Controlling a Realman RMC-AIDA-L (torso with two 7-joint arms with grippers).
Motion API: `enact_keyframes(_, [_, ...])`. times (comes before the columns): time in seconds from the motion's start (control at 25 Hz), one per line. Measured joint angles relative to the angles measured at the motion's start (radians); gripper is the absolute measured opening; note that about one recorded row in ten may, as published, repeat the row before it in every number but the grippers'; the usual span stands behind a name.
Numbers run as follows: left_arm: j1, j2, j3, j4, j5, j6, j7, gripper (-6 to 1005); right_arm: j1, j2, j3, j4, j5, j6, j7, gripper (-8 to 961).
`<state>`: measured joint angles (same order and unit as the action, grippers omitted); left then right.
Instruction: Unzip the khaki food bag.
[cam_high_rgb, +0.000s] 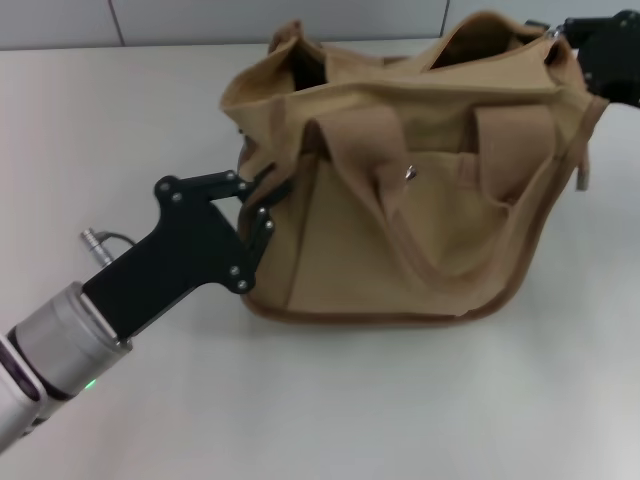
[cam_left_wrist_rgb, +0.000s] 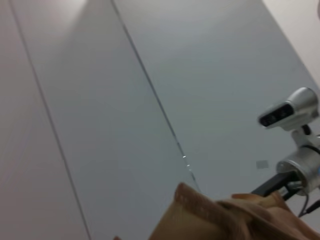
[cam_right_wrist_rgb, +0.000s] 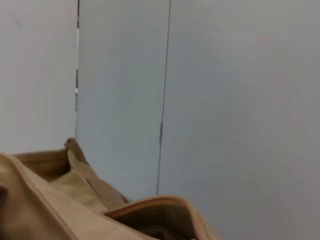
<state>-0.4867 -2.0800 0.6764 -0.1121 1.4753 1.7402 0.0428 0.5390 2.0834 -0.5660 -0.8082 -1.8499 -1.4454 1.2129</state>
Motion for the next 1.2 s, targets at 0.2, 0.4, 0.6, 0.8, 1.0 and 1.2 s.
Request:
enact_keyframes(0.2, [0.033, 0.0, -0.025, -0.026, 0.009, 0.008, -0.002, 90, -0.032, 0.003, -0.015, -0.008, 0.013, -0.002, 0.005, 164])
enact_keyframes(0.4, [0.063, 0.006, -0.017, -0.021, 0.013, 0.038, -0.016, 267, -0.12, 0.0, -0.014, -0.082, 0.118, -0.091, 0.036, 331])
enact_keyframes(0.6, [0.153, 0.011, -0.015, 0.023, 0.016, 0.129, -0.053, 477, -0.271, -0.002, -0.009, -0.145, 0.265, -0.225, 0.056, 574])
enact_keyframes(0.8, [0.249, 0.014, 0.019, 0.143, 0.023, 0.188, -0.215, 604, -0.382, -0.009, -0.008, -0.136, 0.294, -0.416, 0.05, 674])
enact_keyframes(1.0, [0.265, 0.017, 0.171, 0.277, 0.082, 0.169, -0.419, 746, -0.404, -0.008, -0.016, -0.086, 0.088, -0.604, 0.001, 775])
enact_keyframes(1.2, [0.223, 0.013, 0.258, 0.303, 0.145, 0.061, -0.518, 844, -0.361, -0.005, -0.012, 0.024, -0.082, -0.601, -0.088, 835])
